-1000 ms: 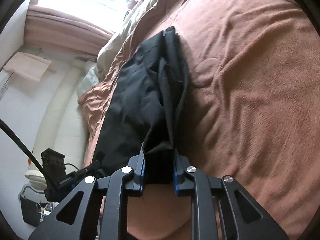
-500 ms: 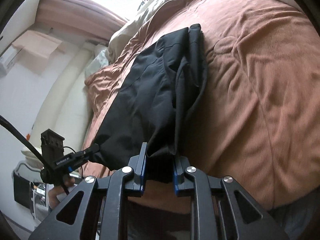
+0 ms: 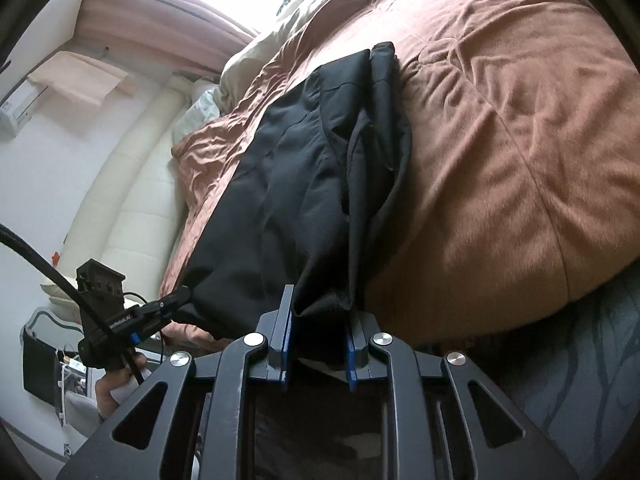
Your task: Fold large clothes
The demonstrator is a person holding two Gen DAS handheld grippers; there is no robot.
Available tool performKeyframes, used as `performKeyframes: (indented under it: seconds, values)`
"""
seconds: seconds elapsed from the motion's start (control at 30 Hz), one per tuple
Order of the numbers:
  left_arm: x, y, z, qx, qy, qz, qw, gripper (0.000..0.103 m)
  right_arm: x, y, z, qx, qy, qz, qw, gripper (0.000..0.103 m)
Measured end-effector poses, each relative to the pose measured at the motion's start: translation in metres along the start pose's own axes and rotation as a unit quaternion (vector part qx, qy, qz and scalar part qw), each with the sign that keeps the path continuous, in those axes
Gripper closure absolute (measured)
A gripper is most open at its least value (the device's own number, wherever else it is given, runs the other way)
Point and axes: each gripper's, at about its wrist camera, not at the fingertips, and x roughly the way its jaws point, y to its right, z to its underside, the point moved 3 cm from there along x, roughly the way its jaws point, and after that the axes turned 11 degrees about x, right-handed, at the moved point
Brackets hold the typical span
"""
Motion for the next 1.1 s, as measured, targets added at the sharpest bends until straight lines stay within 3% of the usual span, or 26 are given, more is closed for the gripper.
performKeyframes:
  seconds: [0.3,0.37,0.43,0.47,0.53,0.63,0.9,1.1]
  values:
    - [0.003,0.001,0.016,-0.003,0.009,-0.017,0.9998,0.079,-0.006,0.007,0.001,0.002,0.002,0.006,1.0,0.078]
    - [0.006,-0.003,0.015,-0.006,0.003,-0.018,0.9998,0.076,-0.008,0.013,0.0,0.011,-0.002,0.006,1.0,0.071]
    - [0.006,-0.004,0.014,-0.006,-0.002,-0.016,0.9999,0.074,-0.014,0.016,-0.003,0.01,0.004,0.013,1.0,0.047]
    - [0.006,-0.004,0.012,-0.004,-0.005,-0.013,0.9999,0.072,-0.02,0.017,-0.005,0.006,0.014,0.013,1.0,0.042]
    - [0.004,-0.007,0.007,-0.004,-0.001,-0.004,1.0,0.059,-0.029,0.017,-0.009,0.001,0.025,0.007,1.0,0.033]
    - [0.0,-0.01,-0.001,-0.008,0.011,0.005,0.9999,0.039,-0.038,0.019,-0.019,0.002,0.034,0.007,0.999,0.033]
    - [0.012,-0.027,-0.022,-0.02,0.004,0.002,0.9998,0.037,-0.028,0.027,-0.053,0.007,0.036,0.018,0.999,0.033]
    - [0.034,-0.046,-0.034,-0.033,-0.011,0.011,0.9994,0.037,0.004,0.021,-0.077,0.001,0.008,0.02,1.0,0.033]
